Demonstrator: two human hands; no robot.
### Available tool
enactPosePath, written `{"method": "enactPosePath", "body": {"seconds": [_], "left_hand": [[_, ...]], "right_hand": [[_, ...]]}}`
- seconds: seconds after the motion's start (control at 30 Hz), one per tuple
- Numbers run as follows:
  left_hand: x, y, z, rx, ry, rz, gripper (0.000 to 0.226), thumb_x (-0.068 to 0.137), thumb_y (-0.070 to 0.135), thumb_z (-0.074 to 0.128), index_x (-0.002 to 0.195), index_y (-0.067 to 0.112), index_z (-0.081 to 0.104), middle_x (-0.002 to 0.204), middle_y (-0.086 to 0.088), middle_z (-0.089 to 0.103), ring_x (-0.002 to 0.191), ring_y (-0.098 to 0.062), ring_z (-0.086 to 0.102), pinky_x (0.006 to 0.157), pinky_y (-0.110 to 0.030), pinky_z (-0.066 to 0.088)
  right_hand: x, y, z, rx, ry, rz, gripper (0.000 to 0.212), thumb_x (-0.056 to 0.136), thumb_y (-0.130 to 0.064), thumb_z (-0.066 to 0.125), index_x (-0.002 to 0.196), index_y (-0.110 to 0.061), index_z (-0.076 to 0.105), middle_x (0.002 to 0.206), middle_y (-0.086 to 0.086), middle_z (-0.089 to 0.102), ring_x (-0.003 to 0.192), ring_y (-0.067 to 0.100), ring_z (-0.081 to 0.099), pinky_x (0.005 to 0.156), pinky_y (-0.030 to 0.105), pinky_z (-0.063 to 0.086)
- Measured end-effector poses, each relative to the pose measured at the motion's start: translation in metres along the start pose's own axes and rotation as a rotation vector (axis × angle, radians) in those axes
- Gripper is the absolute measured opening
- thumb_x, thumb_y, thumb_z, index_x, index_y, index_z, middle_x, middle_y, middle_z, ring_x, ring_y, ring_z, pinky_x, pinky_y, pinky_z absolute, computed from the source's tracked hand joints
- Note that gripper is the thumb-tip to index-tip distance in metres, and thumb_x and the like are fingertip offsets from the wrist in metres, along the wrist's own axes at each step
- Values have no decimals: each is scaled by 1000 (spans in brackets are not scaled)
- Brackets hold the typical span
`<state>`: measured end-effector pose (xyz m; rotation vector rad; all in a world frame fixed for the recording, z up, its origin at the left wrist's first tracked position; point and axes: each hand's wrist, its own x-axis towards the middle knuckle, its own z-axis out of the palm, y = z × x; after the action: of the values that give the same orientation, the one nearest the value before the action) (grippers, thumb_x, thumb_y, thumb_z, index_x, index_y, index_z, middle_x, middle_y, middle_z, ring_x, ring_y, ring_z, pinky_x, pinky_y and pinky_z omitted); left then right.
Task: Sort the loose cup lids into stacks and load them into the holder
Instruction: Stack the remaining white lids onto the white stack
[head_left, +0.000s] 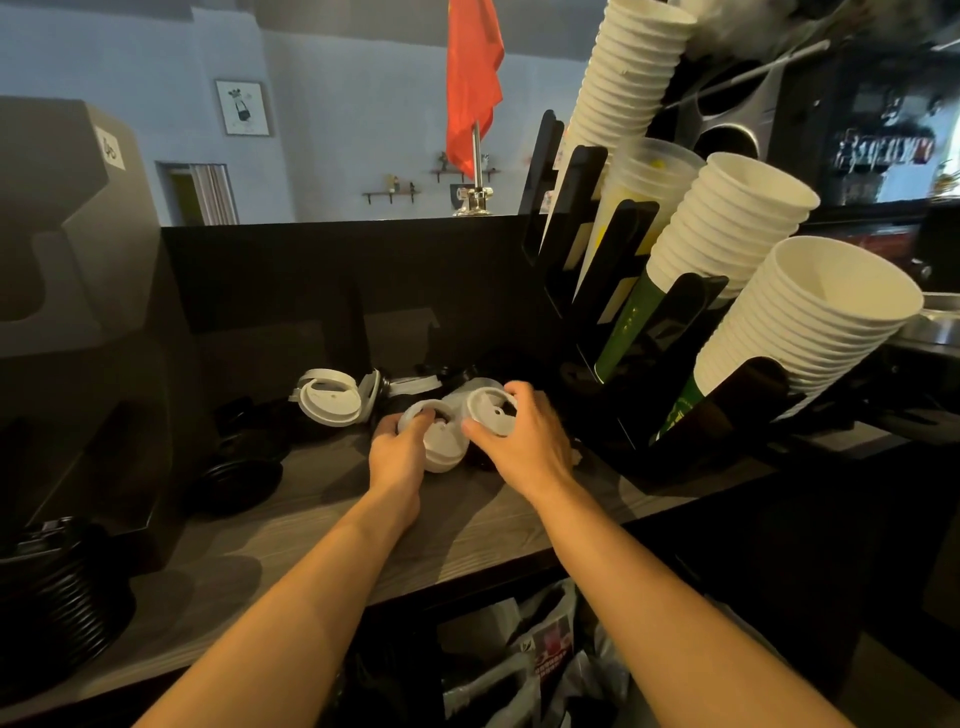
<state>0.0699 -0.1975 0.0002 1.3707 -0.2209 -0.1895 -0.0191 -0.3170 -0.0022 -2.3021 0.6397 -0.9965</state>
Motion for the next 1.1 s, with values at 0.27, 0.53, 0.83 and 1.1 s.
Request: {"method": "enactPosePath", "body": {"seconds": [0.27,0.53,0.83,1.1], "left_hand": [[-10,10,-3,-170,-121,-124,40,86,46,74,115,18,71,106,-11,77,104,-30,71,99,-48,54],[-12,10,-3,-160,-202,-67,21,84,10,73,106,11,71,107,-19,75,105,-35,70,97,-49,55],[-19,19,-8,-383,-323,-101,27,92,4,61,118,9,65,98,-10,78,101,-30,69,83,-42,56],[-8,10,-4,-269,-50,-83,37,86,15,77,121,12,67,109,-13,74,107,-29,68,100,-47,54]], "right_hand": [[-4,-6,3,135,-175,-231,86,81,-43,77,153,-27,31,151,-11,34,138,11,36,108,33,42],[-7,-10,4,108,-140,-330,80,81,-30,79,149,-26,37,148,-9,35,136,11,36,106,22,37],[-7,-10,-2,423,-211,-144,51,102,-39,51,149,-38,33,127,-18,45,108,-1,48,84,17,47],[8,-8,7,56,91,-123,40,104,-32,43,144,-22,41,138,1,52,123,18,51,95,34,48]]}}
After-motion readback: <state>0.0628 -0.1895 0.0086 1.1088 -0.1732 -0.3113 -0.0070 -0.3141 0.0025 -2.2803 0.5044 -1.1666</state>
